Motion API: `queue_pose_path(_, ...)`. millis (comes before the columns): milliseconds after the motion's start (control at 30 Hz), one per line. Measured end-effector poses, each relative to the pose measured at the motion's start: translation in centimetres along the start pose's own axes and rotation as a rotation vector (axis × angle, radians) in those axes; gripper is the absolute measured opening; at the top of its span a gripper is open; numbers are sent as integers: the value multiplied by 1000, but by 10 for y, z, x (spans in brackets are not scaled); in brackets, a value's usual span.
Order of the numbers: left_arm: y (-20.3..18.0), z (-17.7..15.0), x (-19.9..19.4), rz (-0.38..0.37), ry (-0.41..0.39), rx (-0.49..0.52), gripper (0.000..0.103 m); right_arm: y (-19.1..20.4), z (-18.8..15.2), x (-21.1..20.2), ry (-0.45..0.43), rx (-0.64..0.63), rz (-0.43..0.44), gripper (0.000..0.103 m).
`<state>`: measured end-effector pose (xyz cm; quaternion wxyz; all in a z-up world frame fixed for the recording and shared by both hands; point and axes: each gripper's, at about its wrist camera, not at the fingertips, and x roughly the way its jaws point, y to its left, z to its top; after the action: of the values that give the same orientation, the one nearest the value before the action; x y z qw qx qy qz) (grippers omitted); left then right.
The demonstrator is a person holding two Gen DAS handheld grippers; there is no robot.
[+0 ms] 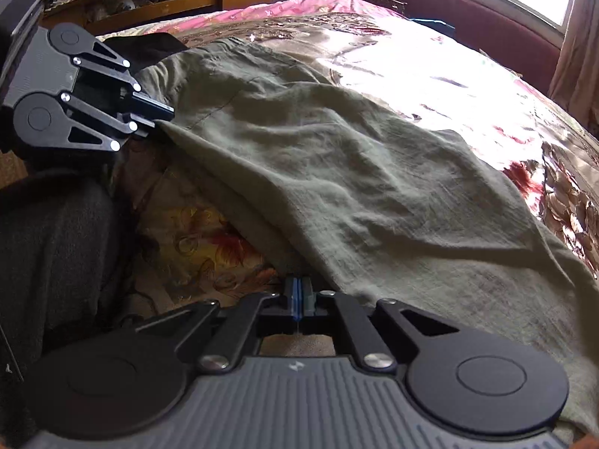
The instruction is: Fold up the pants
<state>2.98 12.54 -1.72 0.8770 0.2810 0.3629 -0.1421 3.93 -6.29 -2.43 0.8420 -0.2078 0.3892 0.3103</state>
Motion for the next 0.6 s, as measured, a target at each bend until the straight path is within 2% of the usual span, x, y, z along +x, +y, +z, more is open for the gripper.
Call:
queue_pose_path(67, 5, -3, -7, 12, -9, 3, 35, 3, 1, -5, -25, -13, -2, 3)
queue_pose_path(233, 13, -3, -17, 79, -26, 46, 41, 13, 14, -11, -103, -68, 8, 19)
queue_pose_path(400, 0, -3, -18, 110, -32, 184, 44, 34, 32, 6, -142, -158, 24, 36)
queue_pose_path(433, -1, -3, -19, 117, -35, 206, 48, 39, 36, 10, -147, -180, 30, 40)
queue_pose_path(500, -3, -4, -17, 137, -34, 263, 51, 47, 41, 19, -154, -219, 34, 40)
queue_pose_path(567, -3, -3, -14, 148, -25, 312, 50, 53, 46, 32, -139, -245, 33, 34)
queue_pose_path(600, -3, -2, -13, 159, -25, 337, 48, 54, 49, 37, -127, -230, 31, 21)
